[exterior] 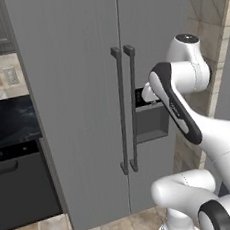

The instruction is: Retrieve the fish from the fridge and place it on the saucepan with marinade on the stove.

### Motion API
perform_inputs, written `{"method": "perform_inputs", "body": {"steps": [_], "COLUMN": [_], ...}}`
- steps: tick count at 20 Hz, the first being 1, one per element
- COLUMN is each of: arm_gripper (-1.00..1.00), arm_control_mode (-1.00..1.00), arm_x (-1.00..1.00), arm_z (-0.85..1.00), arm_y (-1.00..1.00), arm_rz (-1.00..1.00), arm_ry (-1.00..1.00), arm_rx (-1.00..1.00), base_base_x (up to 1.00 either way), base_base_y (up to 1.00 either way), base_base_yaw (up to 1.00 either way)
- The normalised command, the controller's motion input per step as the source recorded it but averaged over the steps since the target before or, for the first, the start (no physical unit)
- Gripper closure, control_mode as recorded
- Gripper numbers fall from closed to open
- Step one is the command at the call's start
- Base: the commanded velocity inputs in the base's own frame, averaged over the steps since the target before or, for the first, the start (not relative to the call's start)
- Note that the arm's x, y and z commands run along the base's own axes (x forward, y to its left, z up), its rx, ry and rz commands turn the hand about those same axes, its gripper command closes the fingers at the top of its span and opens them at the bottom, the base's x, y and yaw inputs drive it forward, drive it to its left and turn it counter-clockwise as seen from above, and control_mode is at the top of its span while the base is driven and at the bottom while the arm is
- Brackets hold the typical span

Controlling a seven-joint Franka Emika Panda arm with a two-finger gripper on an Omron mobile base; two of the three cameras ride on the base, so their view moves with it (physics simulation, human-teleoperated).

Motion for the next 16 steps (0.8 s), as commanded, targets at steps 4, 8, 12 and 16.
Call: {"method": "perform_inputs", "body": {"steps": [4, 8, 12, 16], "arm_gripper": [-1.00, -1.00, -1.00, -1.00], "arm_control_mode": [1.00, 1.00, -1.00, -1.00], "arm_x": [0.00, 0.00, 0.00, 0.15], "arm_z": [0.00, 0.00, 0.00, 0.00], "arm_y": [0.00, 0.00, 0.00, 0.03], "arm_rz": [0.00, 0.00, 0.00, 0.00], "arm_ry": [0.00, 0.00, 0.00, -0.01], "arm_rx": [0.00, 0.00, 0.00, 0.00], "base_base_x": [0.00, 0.00, 0.00, 0.00], "base_base_y": [0.00, 0.00, 0.00, 0.00], "base_base_yaw": [0.00, 0.00, 0.00, 0.00]}}
